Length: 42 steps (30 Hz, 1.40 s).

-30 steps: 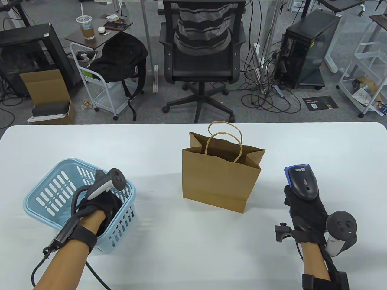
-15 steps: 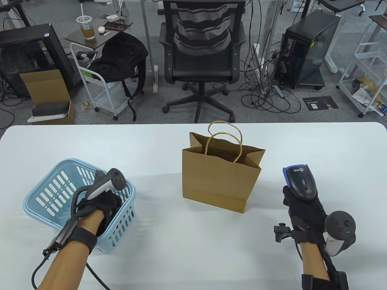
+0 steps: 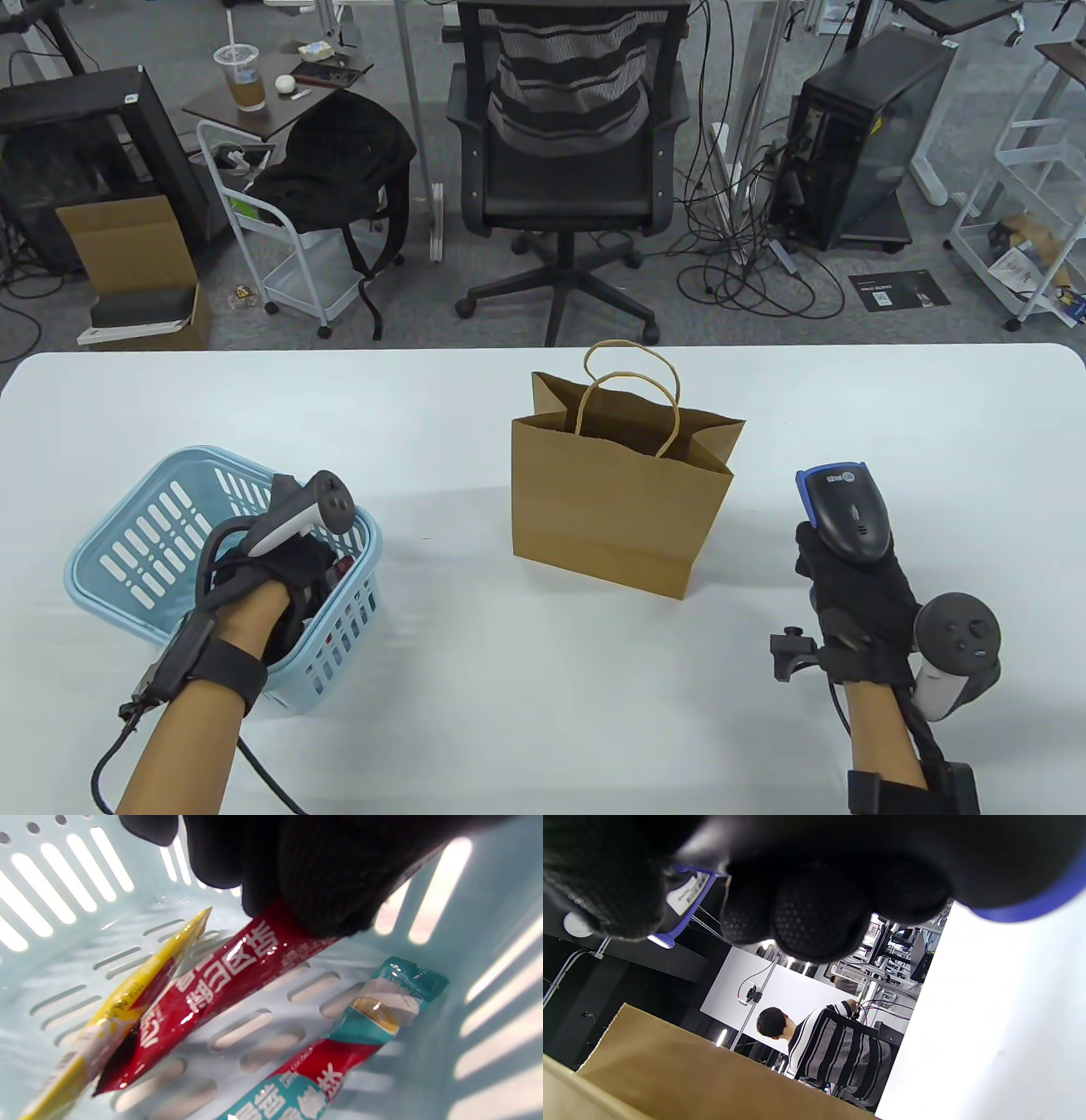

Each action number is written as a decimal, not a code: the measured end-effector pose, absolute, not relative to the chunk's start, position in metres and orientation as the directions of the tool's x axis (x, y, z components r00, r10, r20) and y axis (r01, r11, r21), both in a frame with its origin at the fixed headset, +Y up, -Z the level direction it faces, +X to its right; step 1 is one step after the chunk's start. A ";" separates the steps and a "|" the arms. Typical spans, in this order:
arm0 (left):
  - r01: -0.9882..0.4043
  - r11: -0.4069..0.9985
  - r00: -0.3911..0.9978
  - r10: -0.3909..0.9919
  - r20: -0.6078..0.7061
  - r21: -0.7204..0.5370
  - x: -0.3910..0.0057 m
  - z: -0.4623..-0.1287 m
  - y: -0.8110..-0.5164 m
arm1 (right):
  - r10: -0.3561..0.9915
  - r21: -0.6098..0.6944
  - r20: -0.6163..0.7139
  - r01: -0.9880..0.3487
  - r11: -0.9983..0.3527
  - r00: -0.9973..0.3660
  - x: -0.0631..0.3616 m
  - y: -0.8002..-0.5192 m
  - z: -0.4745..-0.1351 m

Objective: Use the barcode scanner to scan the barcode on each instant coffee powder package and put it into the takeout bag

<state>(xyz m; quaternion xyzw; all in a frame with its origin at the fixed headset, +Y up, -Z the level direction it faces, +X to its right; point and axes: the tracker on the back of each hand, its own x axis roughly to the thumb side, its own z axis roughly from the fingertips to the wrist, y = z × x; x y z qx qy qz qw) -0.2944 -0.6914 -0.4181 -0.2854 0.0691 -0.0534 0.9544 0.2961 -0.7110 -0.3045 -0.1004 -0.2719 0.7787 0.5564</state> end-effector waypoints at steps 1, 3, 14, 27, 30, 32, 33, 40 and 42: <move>0.043 0.837 0.985 -0.126 -0.116 -0.545 -0.296 -0.418 -0.688 | 0.922 -0.535 0.147 -0.812 -0.232 -0.359 0.296 -0.711 -0.304; -0.003 0.848 0.986 -0.087 -0.144 -0.530 -0.300 -0.417 -0.681 | 0.923 -0.535 0.148 -0.814 -0.227 -0.355 0.297 -0.711 -0.304; -0.221 0.891 0.961 0.130 -0.244 -0.396 -0.326 -0.406 -0.640 | 0.925 -0.534 0.153 -0.816 -0.220 -0.349 0.298 -0.711 -0.304; -0.435 0.873 0.898 0.404 -0.172 -0.219 -0.333 -0.393 -0.591 | 0.924 -0.534 0.150 -0.816 -0.223 -0.351 0.298 -0.712 -0.304; -0.503 0.858 0.864 0.496 -0.093 -0.105 -0.331 -0.387 -0.577 | 0.924 -0.534 0.148 -0.815 -0.225 -0.352 0.298 -0.712 -0.304; -0.526 0.848 0.850 0.524 -0.052 -0.062 -0.329 -0.382 -0.568 | 0.924 -0.534 0.148 -0.815 -0.225 -0.352 0.298 -0.712 -0.304; -0.539 0.842 0.842 0.539 -0.023 -0.025 -0.327 -0.379 -0.562 | 0.924 -0.534 0.148 -0.815 -0.226 -0.353 0.298 -0.712 -0.304; -0.634 0.765 0.772 0.615 0.162 0.114 -0.304 -0.359 -0.533 | 0.921 -0.534 0.155 -0.815 -0.227 -0.358 0.297 -0.711 -0.304; -0.655 0.745 0.751 0.625 0.211 0.124 -0.292 -0.353 -0.529 | 0.919 -0.531 0.159 -0.816 -0.228 -0.360 0.297 -0.711 -0.304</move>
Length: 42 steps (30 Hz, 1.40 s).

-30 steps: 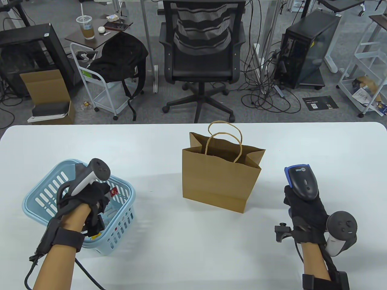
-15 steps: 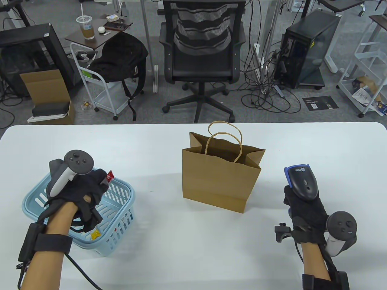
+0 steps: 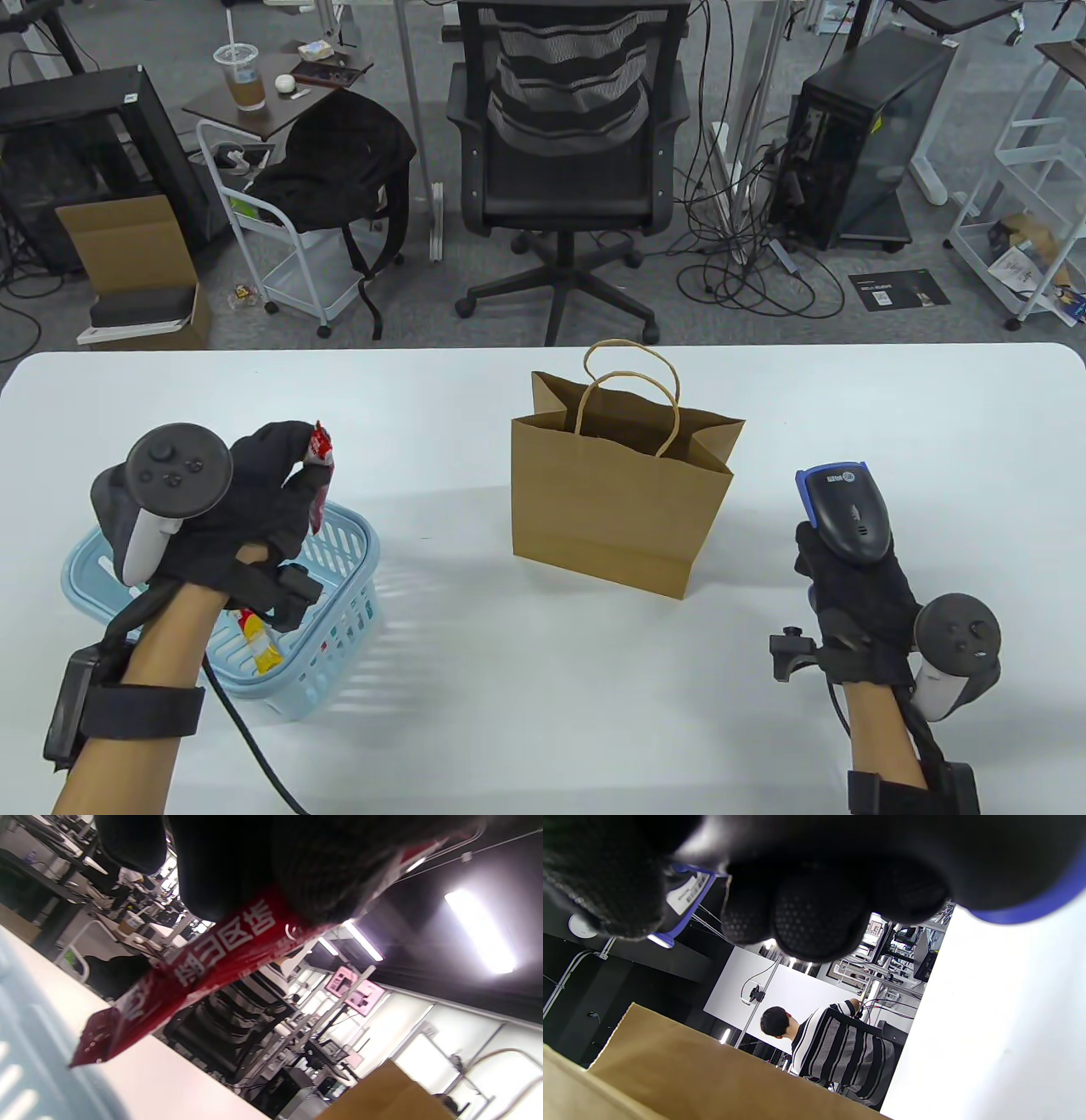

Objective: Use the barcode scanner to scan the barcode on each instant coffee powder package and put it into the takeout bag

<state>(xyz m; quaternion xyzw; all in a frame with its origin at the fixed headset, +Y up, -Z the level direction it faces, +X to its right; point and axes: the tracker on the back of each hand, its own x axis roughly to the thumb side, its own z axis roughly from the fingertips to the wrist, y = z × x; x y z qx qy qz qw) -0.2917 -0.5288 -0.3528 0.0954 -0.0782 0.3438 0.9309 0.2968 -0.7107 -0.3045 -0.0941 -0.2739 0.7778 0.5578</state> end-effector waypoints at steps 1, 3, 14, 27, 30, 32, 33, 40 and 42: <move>-0.664 0.737 0.741 0.626 0.243 0.124 -0.284 -0.349 -0.527 | 0.918 -0.531 0.162 -0.816 -0.228 -0.362 0.296 -0.710 -0.304; -0.682 0.722 0.719 0.632 0.289 0.120 -0.270 -0.342 -0.526 | 0.916 -0.530 0.166 -0.816 -0.229 -0.365 0.296 -0.710 -0.304; -0.823 0.568 0.508 0.718 0.475 0.020 -0.195 -0.307 -0.553 | 0.912 -0.539 0.168 -0.810 -0.232 -0.373 0.296 -0.710 -0.304; -0.900 0.435 0.395 0.832 0.390 -0.016 -0.163 -0.306 -0.671 | 0.887 -0.521 0.253 -0.827 -0.211 -0.386 0.285 -0.698 -0.298; -0.894 0.448 0.404 0.832 0.380 -0.030 -0.161 -0.307 -0.682 | 0.872 -0.511 0.296 -0.836 -0.200 -0.390 0.279 -0.692 -0.296; -0.898 0.440 0.405 0.836 0.370 -0.011 -0.163 -0.307 -0.686 | 0.861 -0.505 0.326 -0.842 -0.191 -0.391 0.276 -0.687 -0.293; -0.904 0.427 0.392 0.847 0.359 -0.019 -0.163 -0.307 -0.689 | 0.850 -0.496 0.353 -0.848 -0.185 -0.392 0.273 -0.684 -0.291; -0.922 0.386 0.360 0.883 0.301 -0.029 -0.168 -0.312 -0.701 | 0.774 -0.424 0.474 -0.880 -0.217 -0.419 0.249 -0.664 -0.280; -0.920 0.391 0.362 0.882 0.301 -0.040 -0.168 -0.311 -0.701 | 0.751 -0.394 0.502 -0.886 -0.245 -0.430 0.239 -0.661 -0.278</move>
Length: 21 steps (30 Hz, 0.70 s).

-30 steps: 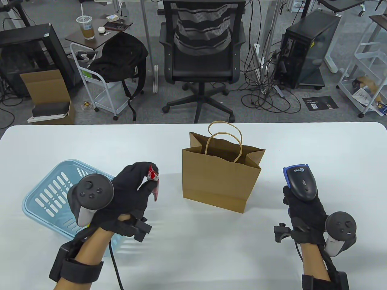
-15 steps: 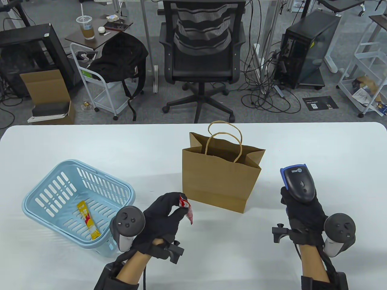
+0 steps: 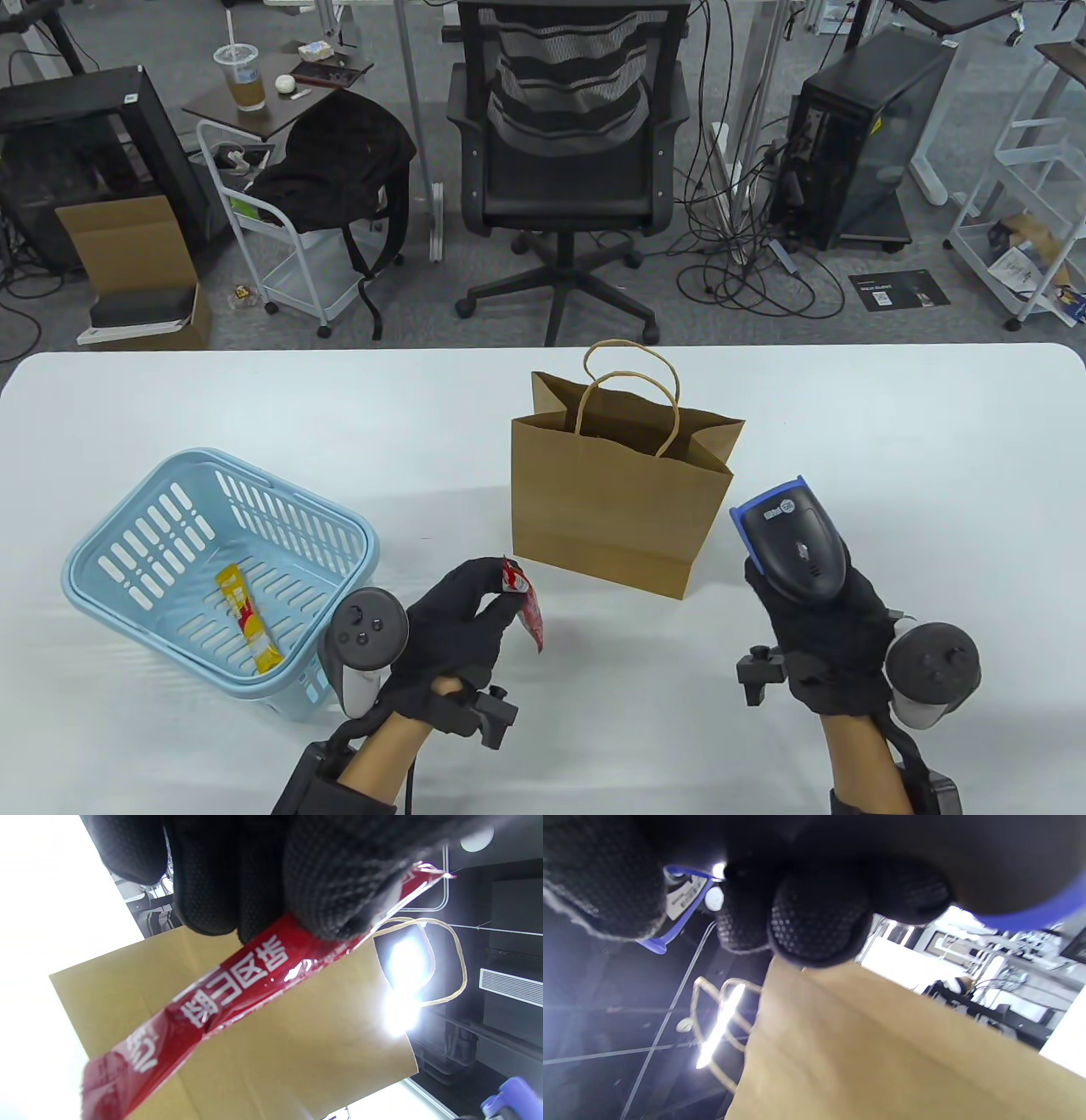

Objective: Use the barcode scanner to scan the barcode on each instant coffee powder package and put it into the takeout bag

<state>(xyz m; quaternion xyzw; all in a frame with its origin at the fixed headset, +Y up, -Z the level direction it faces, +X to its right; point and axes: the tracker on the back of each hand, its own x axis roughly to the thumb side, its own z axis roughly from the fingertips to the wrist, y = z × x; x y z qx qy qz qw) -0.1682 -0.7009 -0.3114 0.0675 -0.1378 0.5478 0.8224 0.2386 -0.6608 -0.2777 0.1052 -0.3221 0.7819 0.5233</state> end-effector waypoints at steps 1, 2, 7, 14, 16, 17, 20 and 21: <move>-0.920 0.390 0.360 0.882 0.306 -0.043 -0.168 -0.311 -0.701 | 0.739 -0.376 0.513 -0.888 -0.264 -0.437 0.232 -0.660 -0.277; -0.919 0.391 0.359 0.880 0.310 -0.046 -0.167 -0.310 -0.701 | 0.731 -0.364 0.519 -0.888 -0.280 -0.443 0.228 -0.659 -0.276; -0.908 0.418 0.382 0.859 0.342 -0.036 -0.162 -0.306 -0.700 | 0.671 -0.279 0.550 -0.867 -0.413 -0.497 0.202 -0.660 -0.277; -0.900 0.436 0.402 0.840 0.364 -0.013 -0.160 -0.303 -0.699 | 0.617 -0.154 0.573 -0.810 -0.565 -0.540 0.171 -0.669 -0.278; -0.895 0.446 0.412 0.833 0.369 -0.007 -0.160 -0.303 -0.699 | 0.603 -0.126 0.578 -0.791 -0.598 -0.549 0.163 -0.672 -0.278; -0.892 0.452 0.417 0.830 0.370 -0.009 -0.160 -0.303 -0.699 | 0.600 -0.112 0.579 -0.783 -0.612 -0.552 0.160 -0.673 -0.278; -0.888 0.459 0.423 0.823 0.378 -0.005 -0.159 -0.302 -0.699 | 0.595 -0.062 0.572 -0.754 -0.654 -0.564 0.150 -0.678 -0.278; -0.887 0.463 0.425 0.820 0.383 -0.006 -0.159 -0.302 -0.699 | 0.590 -0.050 0.572 -0.743 -0.668 -0.569 0.147 -0.679 -0.279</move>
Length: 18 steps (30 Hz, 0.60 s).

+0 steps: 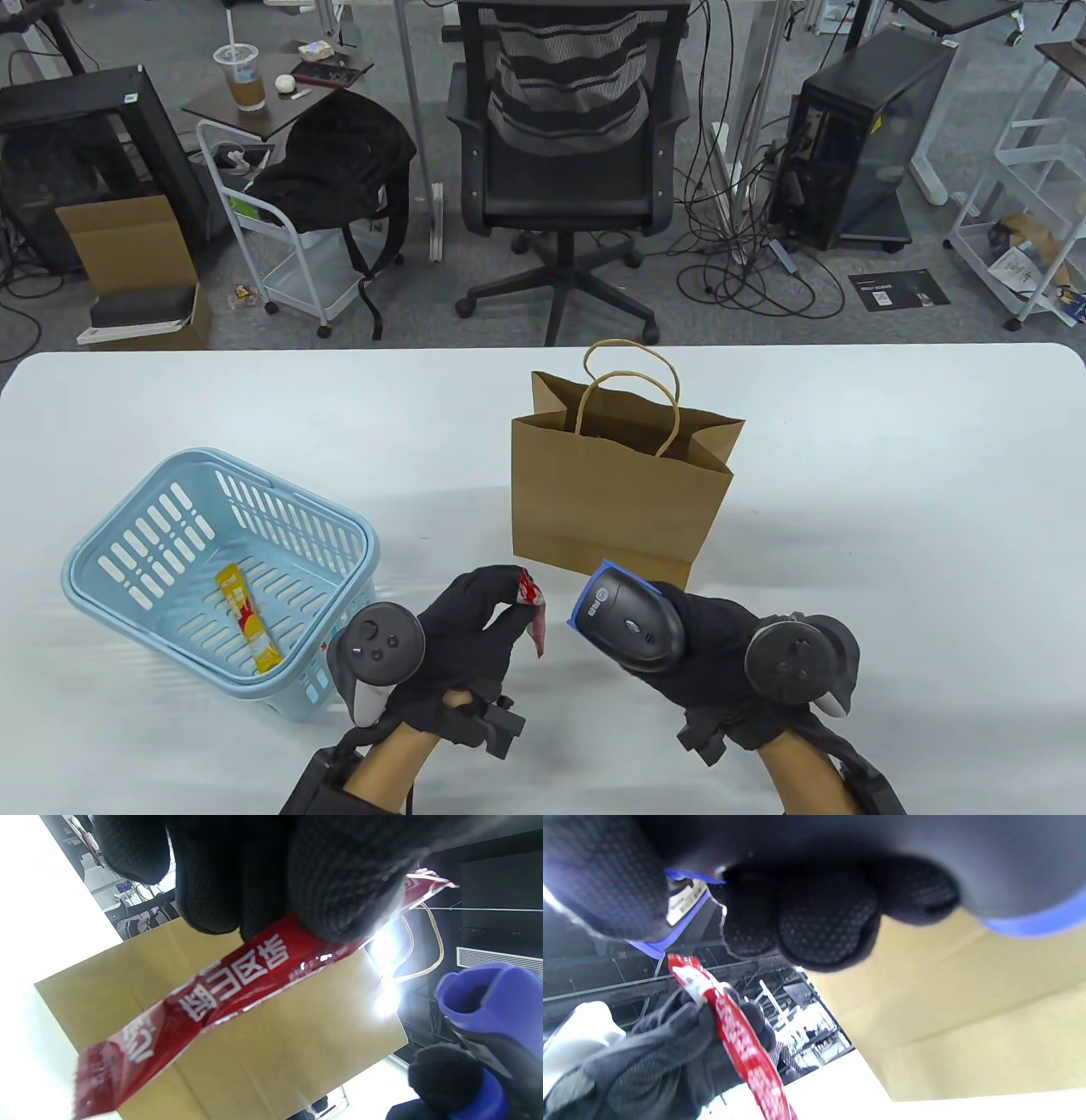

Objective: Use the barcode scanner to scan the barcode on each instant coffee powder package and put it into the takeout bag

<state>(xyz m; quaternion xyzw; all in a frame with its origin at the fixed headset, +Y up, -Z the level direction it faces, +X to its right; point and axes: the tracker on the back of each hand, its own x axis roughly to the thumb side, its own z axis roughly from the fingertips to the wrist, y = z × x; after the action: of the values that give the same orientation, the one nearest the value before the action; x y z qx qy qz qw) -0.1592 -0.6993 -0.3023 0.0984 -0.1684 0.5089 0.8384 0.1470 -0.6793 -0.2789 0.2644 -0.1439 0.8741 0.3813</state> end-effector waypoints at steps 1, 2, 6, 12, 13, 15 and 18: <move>-0.886 0.464 0.426 0.818 0.387 -0.006 -0.159 -0.302 -0.699 | 0.590 -0.037 0.569 -0.734 -0.678 -0.573 0.145 -0.681 -0.279; -0.885 0.465 0.427 0.817 0.389 -0.005 -0.159 -0.302 -0.699 | 0.590 -0.029 0.565 -0.728 -0.684 -0.576 0.144 -0.682 -0.280; -0.880 0.475 0.434 0.810 0.395 -0.005 -0.159 -0.302 -0.700 | 0.591 -0.008 0.561 -0.717 -0.697 -0.580 0.141 -0.685 -0.281; -0.877 0.480 0.439 0.808 0.393 -0.007 -0.159 -0.302 -0.700 | 0.597 0.000 0.560 -0.720 -0.694 -0.575 0.141 -0.685 -0.281; -0.877 0.480 0.439 0.809 0.391 -0.007 -0.159 -0.302 -0.700 | 0.597 0.001 0.560 -0.720 -0.694 -0.575 0.141 -0.685 -0.281; -0.878 0.479 0.438 0.811 0.388 -0.010 -0.158 -0.302 -0.701 | 0.599 0.005 0.558 -0.719 -0.695 -0.574 0.140 -0.685 -0.281; -0.877 0.480 0.439 0.810 0.389 -0.010 -0.158 -0.301 -0.700 | 0.599 0.008 0.560 -0.720 -0.694 -0.572 0.140 -0.685 -0.281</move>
<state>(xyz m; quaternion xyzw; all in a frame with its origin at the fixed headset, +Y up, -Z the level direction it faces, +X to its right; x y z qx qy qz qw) -0.1578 -0.7004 -0.3014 0.0969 -0.1733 0.5005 0.8427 0.1398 -0.6852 -0.2807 0.2712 -0.1112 0.8796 0.3747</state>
